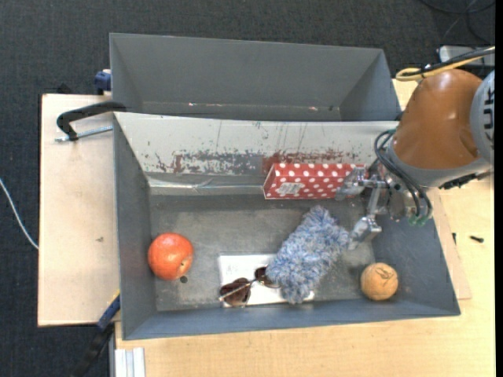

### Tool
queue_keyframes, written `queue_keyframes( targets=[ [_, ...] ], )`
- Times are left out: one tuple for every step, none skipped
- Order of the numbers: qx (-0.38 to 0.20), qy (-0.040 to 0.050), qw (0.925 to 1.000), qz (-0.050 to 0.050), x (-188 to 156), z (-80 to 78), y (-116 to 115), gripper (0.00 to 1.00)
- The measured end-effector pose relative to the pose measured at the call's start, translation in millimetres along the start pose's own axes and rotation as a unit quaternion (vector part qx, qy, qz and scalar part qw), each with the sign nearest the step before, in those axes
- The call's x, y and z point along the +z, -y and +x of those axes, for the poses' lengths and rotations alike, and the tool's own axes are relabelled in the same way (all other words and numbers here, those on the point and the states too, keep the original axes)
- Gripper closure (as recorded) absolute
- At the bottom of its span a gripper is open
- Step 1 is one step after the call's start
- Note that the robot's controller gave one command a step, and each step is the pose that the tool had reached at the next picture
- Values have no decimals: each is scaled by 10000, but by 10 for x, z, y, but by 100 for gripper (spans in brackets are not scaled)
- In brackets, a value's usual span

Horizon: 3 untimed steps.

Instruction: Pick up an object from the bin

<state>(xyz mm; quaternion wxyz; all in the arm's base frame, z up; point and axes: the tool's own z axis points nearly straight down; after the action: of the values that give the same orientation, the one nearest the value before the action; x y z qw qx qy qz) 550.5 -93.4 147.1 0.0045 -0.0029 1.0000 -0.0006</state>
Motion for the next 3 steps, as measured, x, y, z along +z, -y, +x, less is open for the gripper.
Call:
queue_keyframes(
  targets=[
    [-321,9,9995,-2,732,34,-118,100],
    [-322,9,9995,-2,732,34,-119,100],
    [-416,-49,9991,-11,377,64,-123,100]
  ],
)
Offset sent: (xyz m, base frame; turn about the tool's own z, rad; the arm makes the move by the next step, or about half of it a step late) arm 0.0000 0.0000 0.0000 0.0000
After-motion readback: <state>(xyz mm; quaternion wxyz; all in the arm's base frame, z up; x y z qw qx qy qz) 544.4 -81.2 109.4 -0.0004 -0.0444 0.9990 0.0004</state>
